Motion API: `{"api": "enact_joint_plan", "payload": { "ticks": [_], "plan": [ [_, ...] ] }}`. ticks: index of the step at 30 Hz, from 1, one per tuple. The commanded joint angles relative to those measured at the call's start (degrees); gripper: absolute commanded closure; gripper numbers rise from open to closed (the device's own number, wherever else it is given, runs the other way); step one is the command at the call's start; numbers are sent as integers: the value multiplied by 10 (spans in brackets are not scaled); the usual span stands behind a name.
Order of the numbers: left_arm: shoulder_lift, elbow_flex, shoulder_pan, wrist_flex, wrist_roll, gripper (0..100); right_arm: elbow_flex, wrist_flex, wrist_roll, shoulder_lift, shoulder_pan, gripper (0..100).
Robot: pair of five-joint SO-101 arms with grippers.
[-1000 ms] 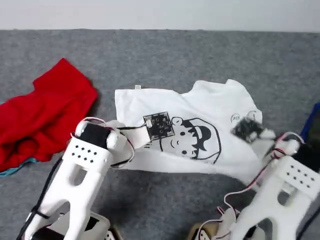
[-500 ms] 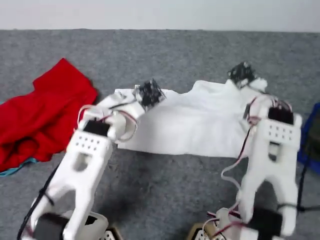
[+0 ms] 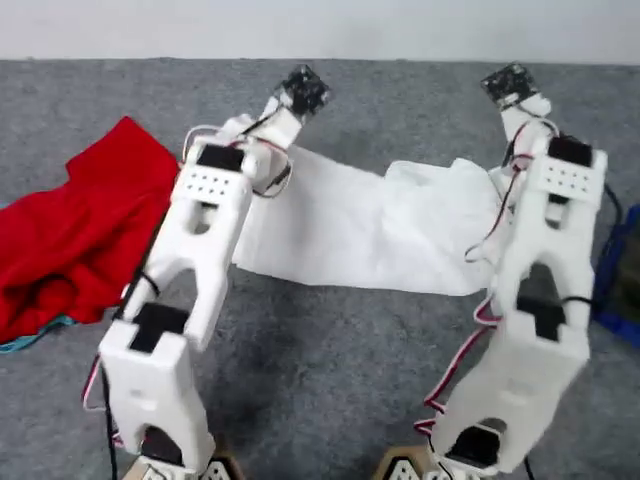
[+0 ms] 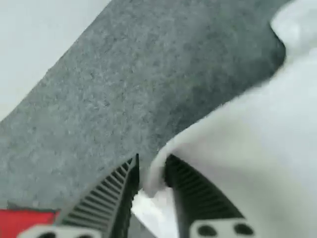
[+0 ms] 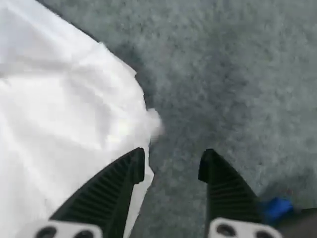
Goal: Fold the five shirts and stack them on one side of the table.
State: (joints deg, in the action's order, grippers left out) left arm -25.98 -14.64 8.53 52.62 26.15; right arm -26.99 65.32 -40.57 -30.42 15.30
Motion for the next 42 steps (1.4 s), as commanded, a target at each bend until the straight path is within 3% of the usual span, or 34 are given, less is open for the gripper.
{"api": "enact_joint_plan", "payload": {
  "ticks": [1,8,10,14,19,24,28,34,42],
  "plan": [
    [-37,-124,2,74,-43,861,-174,98,8,-54,1,784],
    [-90,-257,-35,136,-107,862,-397,323,5,-148,16,786],
    [-90,-271,-45,188,-116,863,-424,385,-25,-160,17,787],
    [-78,-295,-48,337,-115,863,-372,379,-42,-119,39,817],
    [-64,-325,-37,484,-115,863,-158,379,-99,15,36,837],
    [-52,-270,-40,480,-115,926,42,377,-137,161,29,820],
    [-77,-248,-38,455,-120,892,132,374,-139,238,27,756],
    [-137,-249,-30,328,-220,763,190,365,-138,257,49,735],
    [-241,-249,27,319,-187,844,199,313,-140,261,105,735]
  ]
}}
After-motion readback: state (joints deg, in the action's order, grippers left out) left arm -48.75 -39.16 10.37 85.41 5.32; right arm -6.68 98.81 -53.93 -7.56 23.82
